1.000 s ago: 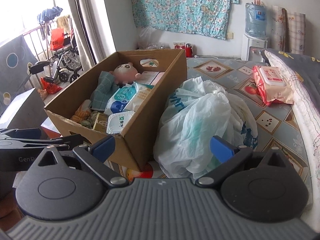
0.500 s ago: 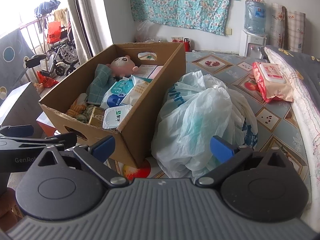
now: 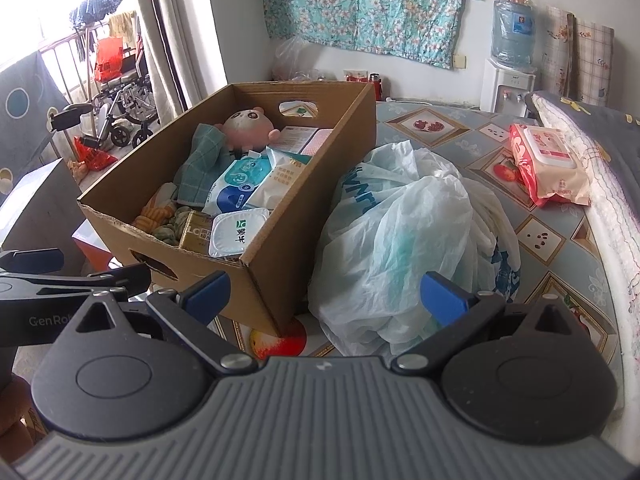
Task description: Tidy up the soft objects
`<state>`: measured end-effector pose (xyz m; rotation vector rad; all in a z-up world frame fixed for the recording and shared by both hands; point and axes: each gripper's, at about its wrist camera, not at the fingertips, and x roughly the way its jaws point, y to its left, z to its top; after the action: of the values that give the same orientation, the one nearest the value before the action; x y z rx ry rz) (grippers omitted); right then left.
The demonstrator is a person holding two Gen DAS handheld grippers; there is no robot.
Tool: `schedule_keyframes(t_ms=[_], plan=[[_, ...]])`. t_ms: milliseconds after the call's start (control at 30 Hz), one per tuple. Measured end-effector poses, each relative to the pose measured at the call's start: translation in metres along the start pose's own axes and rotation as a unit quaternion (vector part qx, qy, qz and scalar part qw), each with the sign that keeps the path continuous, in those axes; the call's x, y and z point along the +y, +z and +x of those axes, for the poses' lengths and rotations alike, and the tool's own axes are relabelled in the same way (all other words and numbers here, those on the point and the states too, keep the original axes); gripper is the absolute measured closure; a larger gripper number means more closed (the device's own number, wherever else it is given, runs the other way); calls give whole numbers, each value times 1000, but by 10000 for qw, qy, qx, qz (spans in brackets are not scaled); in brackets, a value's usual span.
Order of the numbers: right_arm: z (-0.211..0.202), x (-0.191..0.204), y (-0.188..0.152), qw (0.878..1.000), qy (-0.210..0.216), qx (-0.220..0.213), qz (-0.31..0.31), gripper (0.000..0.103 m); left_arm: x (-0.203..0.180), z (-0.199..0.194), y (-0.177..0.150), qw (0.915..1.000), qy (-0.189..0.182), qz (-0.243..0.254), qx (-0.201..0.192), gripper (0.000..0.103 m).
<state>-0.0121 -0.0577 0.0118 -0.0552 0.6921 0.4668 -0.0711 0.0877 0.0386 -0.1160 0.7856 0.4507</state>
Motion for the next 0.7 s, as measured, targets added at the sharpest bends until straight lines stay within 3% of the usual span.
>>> schedule_keyframes(t_ms=[700], plan=[[2, 3, 2, 10000, 9, 20, -36, 1, 2, 1, 0, 10000, 32, -38, -3, 1]])
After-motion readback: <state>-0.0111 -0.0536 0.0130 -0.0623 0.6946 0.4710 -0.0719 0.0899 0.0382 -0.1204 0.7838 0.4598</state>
